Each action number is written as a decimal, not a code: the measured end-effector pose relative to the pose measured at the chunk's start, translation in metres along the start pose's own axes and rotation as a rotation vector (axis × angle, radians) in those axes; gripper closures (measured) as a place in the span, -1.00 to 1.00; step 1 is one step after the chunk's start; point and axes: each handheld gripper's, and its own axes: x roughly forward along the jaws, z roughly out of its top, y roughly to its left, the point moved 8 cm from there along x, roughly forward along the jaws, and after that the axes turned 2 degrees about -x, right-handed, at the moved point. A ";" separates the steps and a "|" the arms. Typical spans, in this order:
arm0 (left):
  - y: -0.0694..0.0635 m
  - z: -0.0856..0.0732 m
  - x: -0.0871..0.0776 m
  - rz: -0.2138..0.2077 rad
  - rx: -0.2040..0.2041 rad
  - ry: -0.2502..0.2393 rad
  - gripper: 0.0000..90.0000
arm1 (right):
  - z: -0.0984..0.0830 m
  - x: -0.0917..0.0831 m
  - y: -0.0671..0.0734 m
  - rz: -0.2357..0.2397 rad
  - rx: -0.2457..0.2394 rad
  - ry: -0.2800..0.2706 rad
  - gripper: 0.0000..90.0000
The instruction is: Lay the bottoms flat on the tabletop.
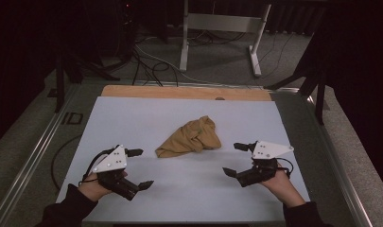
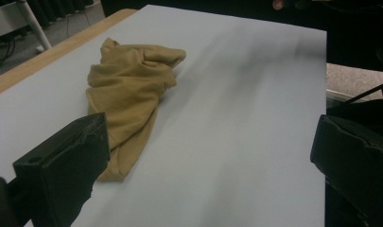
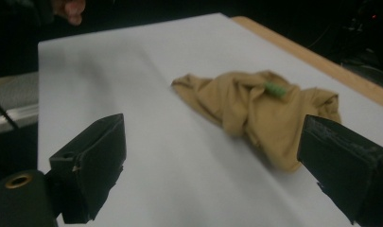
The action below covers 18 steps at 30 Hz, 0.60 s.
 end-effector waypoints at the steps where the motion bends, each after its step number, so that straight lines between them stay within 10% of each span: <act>1: 0.001 0.002 0.002 0.000 -0.004 0.003 -0.99 | 0.002 0.001 -0.002 -0.004 0.005 -0.006 -0.80; 18: 0.047 0.010 0.042 0.193 -0.021 0.014 -0.99 | 0.025 0.054 -0.053 -0.127 0.087 -0.032 -0.80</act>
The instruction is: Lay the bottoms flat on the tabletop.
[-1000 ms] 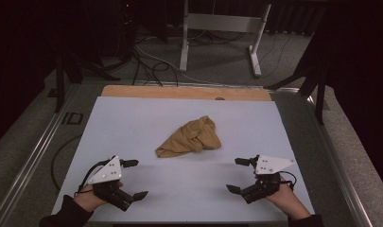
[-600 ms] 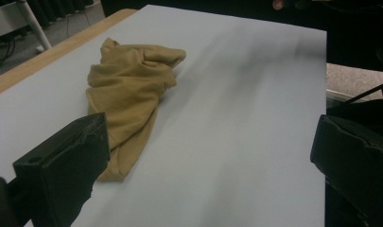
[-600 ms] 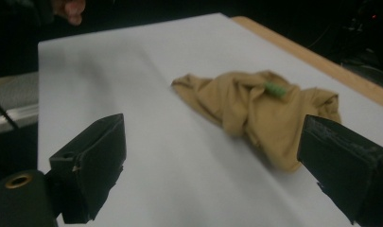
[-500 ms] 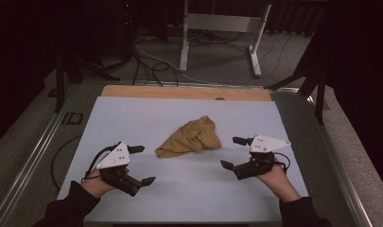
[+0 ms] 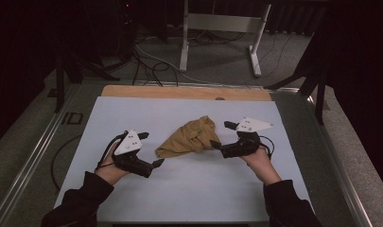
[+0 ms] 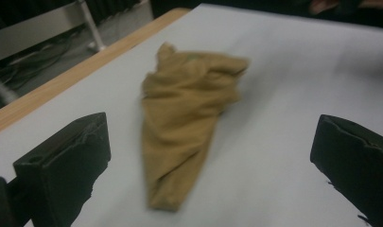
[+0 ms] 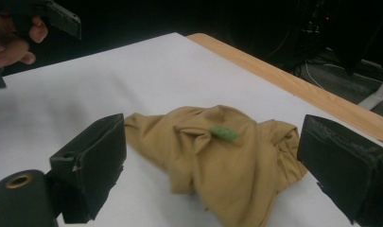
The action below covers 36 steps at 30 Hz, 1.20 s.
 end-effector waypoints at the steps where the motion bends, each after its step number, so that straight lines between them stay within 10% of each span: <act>1: 0.004 -0.001 0.005 0.017 0.001 -0.004 -0.99 | -0.001 0.003 -0.002 -0.001 0.005 0.004 -0.80; 17: 0.034 -0.050 0.055 0.069 -0.148 0.157 -0.80 | -0.035 0.053 -0.033 -0.034 0.077 0.073 -0.71; 26: 0.030 -0.067 0.067 0.071 -0.156 0.242 -0.61 | -0.056 0.070 -0.041 -0.052 0.154 0.129 -0.63; 36: 0.037 -0.083 0.081 0.083 -0.166 0.327 -0.30 | -0.073 0.078 -0.034 -0.008 0.138 0.250 0.08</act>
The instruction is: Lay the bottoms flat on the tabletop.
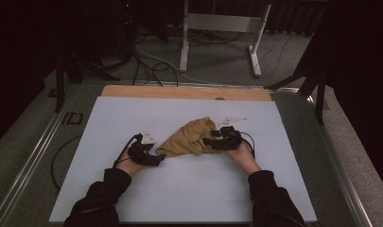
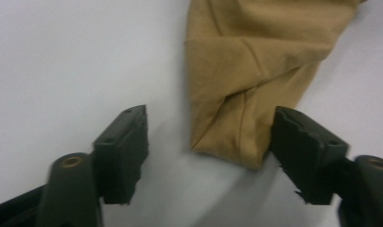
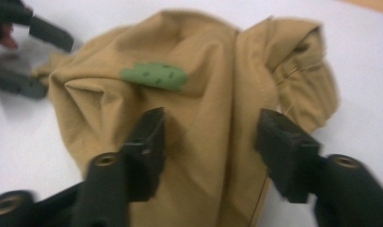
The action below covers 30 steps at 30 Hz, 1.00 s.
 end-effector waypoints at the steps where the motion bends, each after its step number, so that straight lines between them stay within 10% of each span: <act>1: 0.000 0.000 0.000 -0.003 -0.007 0.003 -0.23 | 0.000 0.000 0.002 0.015 -0.007 -0.004 0.40; 5: -0.001 0.002 0.000 -0.037 -0.011 -0.001 0.09 | -0.001 -0.001 0.004 0.018 -0.028 0.011 0.92; 14: -0.005 0.006 0.000 -0.087 -0.026 0.012 0.71 | 0.004 -0.008 0.006 -0.005 -0.065 0.017 0.99; 30: 0.022 0.053 -0.037 0.117 -0.048 -0.143 0.86 | 0.037 -0.050 -0.027 -0.132 -0.036 -0.112 0.99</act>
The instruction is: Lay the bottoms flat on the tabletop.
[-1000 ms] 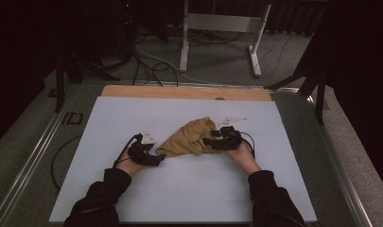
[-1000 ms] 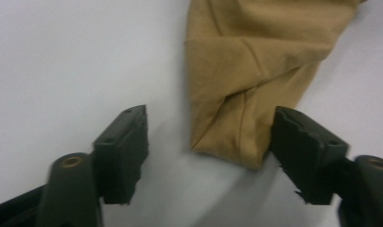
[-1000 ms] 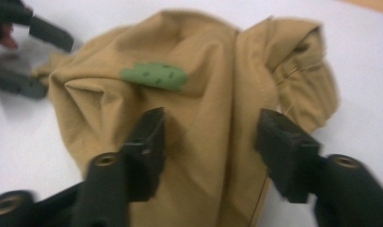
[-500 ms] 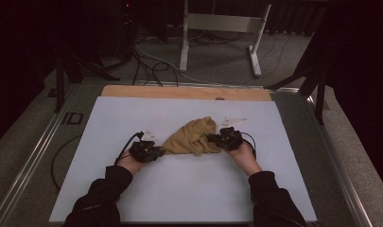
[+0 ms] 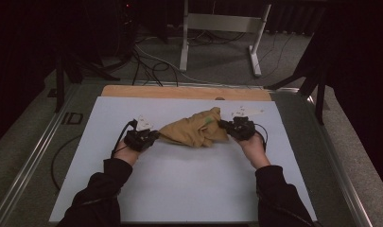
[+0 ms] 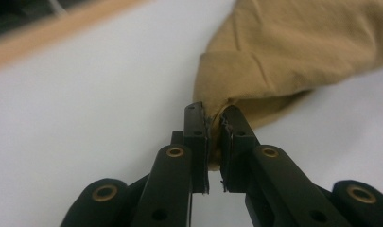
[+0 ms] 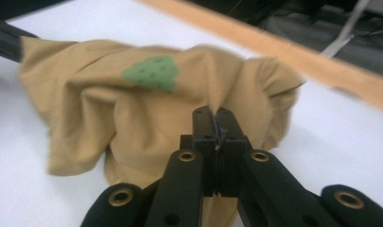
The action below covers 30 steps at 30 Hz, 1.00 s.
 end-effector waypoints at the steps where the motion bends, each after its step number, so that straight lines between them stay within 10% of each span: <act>1: 0.005 0.008 -0.006 0.028 0.008 -0.017 0.86 | 0.004 -0.002 -0.003 -0.017 0.000 -0.005 0.99; 10: 0.008 0.048 -0.055 0.165 0.139 -0.137 0.86 | 0.037 -0.031 -0.008 -0.041 -0.024 -0.109 0.99; 22: -0.052 -0.001 -0.082 -0.032 0.250 -0.062 0.86 | -0.024 -0.045 0.020 0.025 -0.137 0.034 0.99; 30: -0.092 -0.035 -0.088 -0.105 0.321 0.002 0.86 | -0.063 -0.071 0.040 0.083 -0.132 0.086 0.99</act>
